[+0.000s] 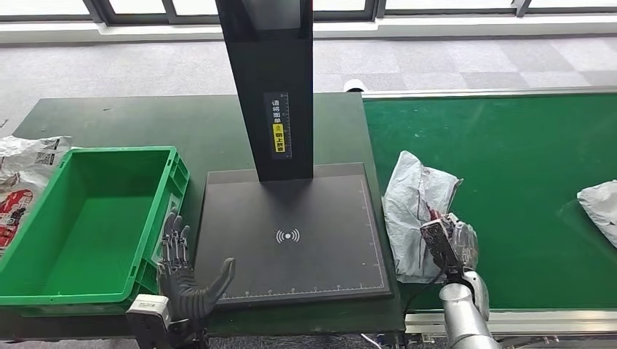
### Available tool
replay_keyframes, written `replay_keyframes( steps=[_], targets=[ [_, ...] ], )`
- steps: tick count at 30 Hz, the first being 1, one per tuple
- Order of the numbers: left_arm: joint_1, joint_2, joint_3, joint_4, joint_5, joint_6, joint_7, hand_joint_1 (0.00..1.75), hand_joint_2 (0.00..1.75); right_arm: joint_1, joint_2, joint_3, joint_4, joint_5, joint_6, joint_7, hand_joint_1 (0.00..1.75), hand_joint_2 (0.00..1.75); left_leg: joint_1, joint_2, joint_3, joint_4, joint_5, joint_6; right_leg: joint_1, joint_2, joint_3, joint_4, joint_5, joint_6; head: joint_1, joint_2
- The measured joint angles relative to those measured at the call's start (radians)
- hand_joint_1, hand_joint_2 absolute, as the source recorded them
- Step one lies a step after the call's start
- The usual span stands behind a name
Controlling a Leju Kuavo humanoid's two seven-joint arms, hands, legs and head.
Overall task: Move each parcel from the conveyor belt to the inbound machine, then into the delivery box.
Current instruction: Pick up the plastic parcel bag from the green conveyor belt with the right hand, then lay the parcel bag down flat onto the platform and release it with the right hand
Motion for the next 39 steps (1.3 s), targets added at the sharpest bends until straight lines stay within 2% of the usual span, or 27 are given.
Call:
replay_keyframes(
  steps=[4, 9, 19, 24, 31, 39],
  targets=[
    [0.007, -0.004, 0.000, -0.005, -0.012, -0.009, 0.000, 0.00, 1.75, 0.087, 0.078, 0.077, -0.254, -0.099, -0.074, -0.003, 1.75, 1.75, 0.000, -0.001, -0.003, -0.001, 0.000, -0.001, 0.000, -0.001, -0.003, 0.000, 0.000, 0.000, 0.000, 0.000],
    [0.007, -0.005, 0.000, -0.005, -0.017, -0.017, 0.000, 0.00, 1.75, 0.170, 0.155, 0.216, -0.528, -0.123, -0.137, -0.004, 1.75, 1.75, 0.000, 0.000, -0.003, -0.001, 0.001, -0.001, 0.000, -0.001, -0.004, 0.000, -0.001, -0.001, 0.000, 0.000],
    [0.005, -0.005, 0.000, -0.005, -0.019, -0.021, 0.000, 0.00, 1.75, 0.248, 0.189, 0.394, -0.751, -0.149, -0.135, -0.002, 1.75, 1.75, 0.000, 0.000, -0.005, -0.001, 0.001, 0.000, -0.001, 0.000, -0.004, 0.000, 0.000, 0.000, 0.000, 0.000],
    [0.005, -0.005, 0.000, -0.005, -0.020, -0.024, 0.000, 0.00, 1.75, 0.255, 0.191, 0.431, -0.784, -0.144, -0.120, 0.004, 1.75, 1.75, 0.000, 0.000, -0.005, -0.001, 0.002, 0.000, 0.000, -0.001, -0.004, 0.000, 0.000, 0.000, 0.000, 0.000],
    [-0.014, -0.007, 0.000, 0.004, -0.024, -0.041, 0.000, 0.00, 1.75, 0.233, 0.192, 0.574, -0.746, -0.050, 0.014, 0.057, 1.75, 1.75, 0.000, -0.001, -0.009, -0.001, 0.002, -0.001, 0.000, -0.002, -0.004, 0.000, 0.000, -0.001, 0.000, 0.000],
    [-0.047, -0.014, 0.000, 0.043, -0.015, -0.034, 0.000, 0.00, 1.75, 0.121, 0.207, 0.755, -0.433, -0.023, 0.027, 0.113, 1.75, 1.75, 0.001, -0.001, -0.006, -0.001, 0.005, -0.001, 0.000, -0.001, -0.006, 0.001, 0.002, -0.002, 0.000, 0.000]
  ],
)
